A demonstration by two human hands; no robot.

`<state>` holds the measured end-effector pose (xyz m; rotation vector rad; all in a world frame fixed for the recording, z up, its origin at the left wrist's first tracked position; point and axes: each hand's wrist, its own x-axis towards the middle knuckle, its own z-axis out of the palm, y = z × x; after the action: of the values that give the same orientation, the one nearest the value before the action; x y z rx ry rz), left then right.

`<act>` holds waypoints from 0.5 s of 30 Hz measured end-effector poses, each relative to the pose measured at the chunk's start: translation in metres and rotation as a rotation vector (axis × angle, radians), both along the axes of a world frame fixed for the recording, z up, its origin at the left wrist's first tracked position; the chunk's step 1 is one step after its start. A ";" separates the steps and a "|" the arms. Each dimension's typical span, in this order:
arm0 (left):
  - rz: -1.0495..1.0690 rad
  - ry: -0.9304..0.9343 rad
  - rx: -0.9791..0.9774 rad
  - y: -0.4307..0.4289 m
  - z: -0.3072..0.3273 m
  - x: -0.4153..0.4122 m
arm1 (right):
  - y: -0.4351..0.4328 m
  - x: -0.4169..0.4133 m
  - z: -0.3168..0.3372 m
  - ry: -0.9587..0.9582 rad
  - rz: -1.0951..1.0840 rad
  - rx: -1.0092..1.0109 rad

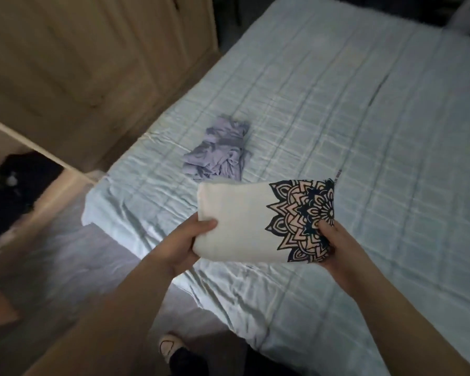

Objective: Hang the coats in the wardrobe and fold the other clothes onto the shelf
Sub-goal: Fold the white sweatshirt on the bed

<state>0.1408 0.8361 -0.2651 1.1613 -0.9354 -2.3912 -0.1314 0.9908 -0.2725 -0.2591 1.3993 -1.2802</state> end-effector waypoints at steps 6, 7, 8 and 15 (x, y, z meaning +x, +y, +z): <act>0.266 0.049 -0.150 -0.009 0.099 0.209 | -0.098 0.178 0.087 0.054 0.195 -0.122; 0.291 0.060 -0.171 -0.008 0.115 0.247 | -0.114 0.215 0.099 0.070 0.225 -0.126; 0.310 0.068 -0.192 -0.006 0.131 0.285 | -0.129 0.252 0.112 0.091 0.257 -0.129; 0.669 0.036 -0.197 0.022 0.187 0.511 | -0.205 0.489 0.181 0.154 0.617 -0.280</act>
<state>0.6515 0.8583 -0.0777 1.1247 -0.6182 -1.7388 0.3577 0.7857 -0.0912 -0.9212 1.1309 -0.9409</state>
